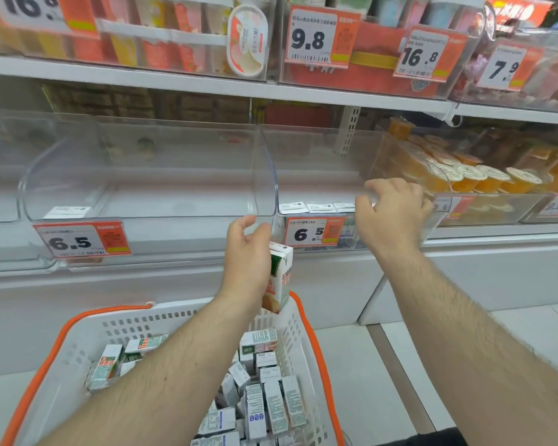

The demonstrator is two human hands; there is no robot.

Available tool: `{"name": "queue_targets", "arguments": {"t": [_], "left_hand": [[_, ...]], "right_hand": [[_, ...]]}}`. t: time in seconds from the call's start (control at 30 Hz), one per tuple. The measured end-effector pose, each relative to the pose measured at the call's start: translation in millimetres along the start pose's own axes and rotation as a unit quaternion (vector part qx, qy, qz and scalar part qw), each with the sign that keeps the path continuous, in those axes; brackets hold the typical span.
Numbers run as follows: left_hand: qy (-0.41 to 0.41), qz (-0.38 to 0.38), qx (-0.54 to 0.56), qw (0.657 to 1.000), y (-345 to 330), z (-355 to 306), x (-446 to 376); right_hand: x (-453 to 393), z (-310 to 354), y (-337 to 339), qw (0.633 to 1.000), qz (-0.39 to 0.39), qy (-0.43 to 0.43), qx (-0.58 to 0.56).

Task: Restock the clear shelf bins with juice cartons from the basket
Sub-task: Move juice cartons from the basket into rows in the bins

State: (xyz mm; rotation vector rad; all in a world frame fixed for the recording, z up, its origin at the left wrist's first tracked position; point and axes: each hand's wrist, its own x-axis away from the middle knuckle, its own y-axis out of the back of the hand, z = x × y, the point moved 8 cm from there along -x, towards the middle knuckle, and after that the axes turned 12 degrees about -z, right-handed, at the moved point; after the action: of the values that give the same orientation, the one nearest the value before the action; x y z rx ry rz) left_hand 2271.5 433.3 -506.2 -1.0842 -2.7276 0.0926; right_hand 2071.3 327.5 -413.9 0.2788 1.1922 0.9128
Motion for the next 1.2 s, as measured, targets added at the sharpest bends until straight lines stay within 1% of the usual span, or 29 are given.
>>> {"name": "queue_targets", "arguments": {"t": [0.03, 0.07, 0.1, 0.13, 0.2, 0.23, 0.27, 0.33, 0.4, 0.47, 0.57, 0.7, 0.8, 0.93, 1.0, 1.07, 1.13, 1.17, 1.2], "left_hand": [[0.036, -0.002, 0.025, 0.999, 3.4, 1.0, 2.5], [0.067, -0.004, 0.047, 0.997, 6.5, 2.4, 4.2], [0.094, -0.007, 0.065, 0.993, 9.8, 3.0, 6.2], [0.116, -0.009, 0.080, 0.990, 13.1, 3.4, 7.8], [0.152, -0.005, 0.109, 0.982, 17.6, 2.6, 10.9], [0.161, 0.000, 0.122, 0.979, 19.7, 0.8, 12.8], [0.162, 0.005, 0.127, 0.978, 21.6, -1.0, 14.0], [0.156, 0.014, 0.122, 0.980, 28.2, -6.2, 16.3], [0.158, 0.035, 0.136, 0.977, 36.0, -10.7, 19.1], [0.146, 0.061, 0.142, 0.977, 46.3, -13.1, 16.9], [0.071, 0.106, 0.106, 0.986, 67.3, -23.6, 11.7], [-0.029, 0.172, 0.021, 0.984, 93.5, -41.1, 10.2], [-0.090, 0.162, -0.060, 0.981, 115.2, -53.4, 2.4], [-0.132, 0.130, -0.183, 0.965, 146.5, -65.1, -12.5], [-0.150, 0.138, -0.225, 0.953, 158.8, -67.3, -20.0], [-0.161, 0.141, -0.251, 0.944, 168.5, -69.2, -25.2], [-0.168, 0.146, -0.251, 0.942, 174.2, -72.9, -27.6], [-0.187, 0.147, -0.260, 0.936, 176.3, -77.6, -28.6], [-0.231, 0.123, -0.295, 0.919, 180.2, -87.5, -31.3]], "right_hand": [[5.8, 16.6, 6.0, 0.996, 0.009, 0.008, -0.083], [13.2, 32.4, 6.7, 0.984, 0.052, -0.001, -0.169], [22.1, 47.3, 3.6, 0.964, 0.116, -0.014, -0.238], [32.9, 62.2, -0.2, 0.940, 0.190, -0.025, -0.284], [61.9, 85.3, -10.9, 0.886, 0.345, -0.027, -0.309], [76.2, 92.6, -16.9, 0.866, 0.404, -0.015, -0.295], [88.0, 98.5, -20.1, 0.857, 0.438, 0.010, -0.271], [98.7, 106.4, -22.8, 0.859, 0.446, 0.043, -0.248], [98.2, 110.0, -23.6, 0.856, 0.442, 0.025, -0.265], [99.7, 113.9, -22.2, 0.842, 0.455, -0.003, -0.288], [107.3, 125.9, -22.3, 0.822, 0.470, -0.025, -0.321], [121.3, 150.0, -26.5, 0.789, 0.478, -0.067, -0.381], [129.5, 168.1, -29.4, 0.754, 0.470, -0.113, -0.445], [129.5, 187.1, -30.9, 0.724, 0.447, -0.153, -0.503], [131.8, 196.6, -31.6, 0.724, 0.444, -0.143, -0.507], [137.8, 205.6, -33.9, 0.740, 0.445, -0.119, -0.491], [140.2, 214.4, -35.5, 0.756, 0.432, -0.104, -0.481], [137.6, 219.1, -33.7, 0.762, 0.415, -0.101, -0.486], [132.5, 224.1, -30.1, 0.770, 0.392, -0.097, -0.494]]}}
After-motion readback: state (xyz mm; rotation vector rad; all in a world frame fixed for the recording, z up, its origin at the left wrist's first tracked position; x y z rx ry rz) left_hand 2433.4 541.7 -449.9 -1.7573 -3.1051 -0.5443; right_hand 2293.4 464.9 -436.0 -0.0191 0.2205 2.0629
